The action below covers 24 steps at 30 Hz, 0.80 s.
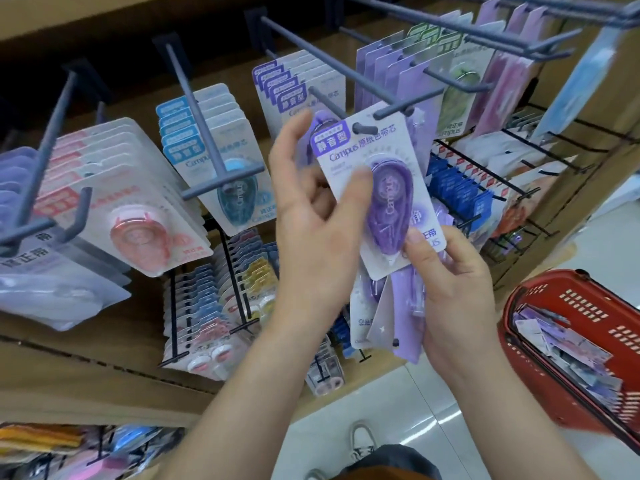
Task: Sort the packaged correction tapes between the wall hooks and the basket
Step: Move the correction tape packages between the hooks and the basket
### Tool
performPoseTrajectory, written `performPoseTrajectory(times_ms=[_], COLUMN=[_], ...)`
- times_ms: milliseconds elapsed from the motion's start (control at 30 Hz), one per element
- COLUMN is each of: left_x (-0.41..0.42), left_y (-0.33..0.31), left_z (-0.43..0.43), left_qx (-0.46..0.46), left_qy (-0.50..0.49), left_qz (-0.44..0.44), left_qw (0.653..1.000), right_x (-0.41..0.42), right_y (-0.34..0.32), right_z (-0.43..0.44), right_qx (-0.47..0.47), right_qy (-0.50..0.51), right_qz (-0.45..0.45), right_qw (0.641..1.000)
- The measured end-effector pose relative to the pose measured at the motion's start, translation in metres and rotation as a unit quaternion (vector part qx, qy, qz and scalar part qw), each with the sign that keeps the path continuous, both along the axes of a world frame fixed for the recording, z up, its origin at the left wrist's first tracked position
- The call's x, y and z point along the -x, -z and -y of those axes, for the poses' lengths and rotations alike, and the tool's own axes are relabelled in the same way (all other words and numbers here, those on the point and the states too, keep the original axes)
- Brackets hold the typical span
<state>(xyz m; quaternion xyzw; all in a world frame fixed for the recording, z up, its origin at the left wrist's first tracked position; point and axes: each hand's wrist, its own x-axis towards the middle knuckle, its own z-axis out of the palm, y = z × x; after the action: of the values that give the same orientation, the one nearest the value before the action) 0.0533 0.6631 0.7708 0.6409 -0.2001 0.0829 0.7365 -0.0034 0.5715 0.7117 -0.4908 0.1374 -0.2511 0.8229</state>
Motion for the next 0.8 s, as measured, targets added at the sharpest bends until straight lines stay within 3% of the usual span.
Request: performPoseTrajectory(times_ms=[100, 300, 400, 533, 633, 800], left_x=[0.016, -0.007, -0.024, -0.044, -0.037, -0.003], left_y=[0.016, 0.023, 0.026, 0.027, 0.032, 0.029], left_z=[-0.009, -0.007, -0.005, -0.005, -0.009, -0.022], left_qx=[-0.036, -0.074, -0.107, -0.203, -0.254, -0.236], left_qy=[0.038, -0.061, -0.093, -0.138, -0.095, -0.079], left_qz=[-0.009, -0.039, -0.036, -0.018, -0.024, -0.019], left_qw=[0.999, 0.995, 0.989, 0.969, 0.962, 0.968], right_x=[-0.003, 0.000, 0.004, 0.005, 0.002, -0.001], right_y=[0.000, 0.012, 0.014, 0.010, 0.002, -0.007], right_z=[-0.001, 0.021, 0.033, 0.031, 0.019, 0.014], right_qx=[0.019, 0.156, 0.192, 0.191, 0.141, 0.115], right_qy=[0.006, 0.154, 0.192, 0.127, 0.081, 0.041], right_qz=[-0.003, -0.082, -0.066, -0.015, 0.002, 0.030], right_qw=[1.000, 0.972, 0.960, 0.973, 0.987, 0.992])
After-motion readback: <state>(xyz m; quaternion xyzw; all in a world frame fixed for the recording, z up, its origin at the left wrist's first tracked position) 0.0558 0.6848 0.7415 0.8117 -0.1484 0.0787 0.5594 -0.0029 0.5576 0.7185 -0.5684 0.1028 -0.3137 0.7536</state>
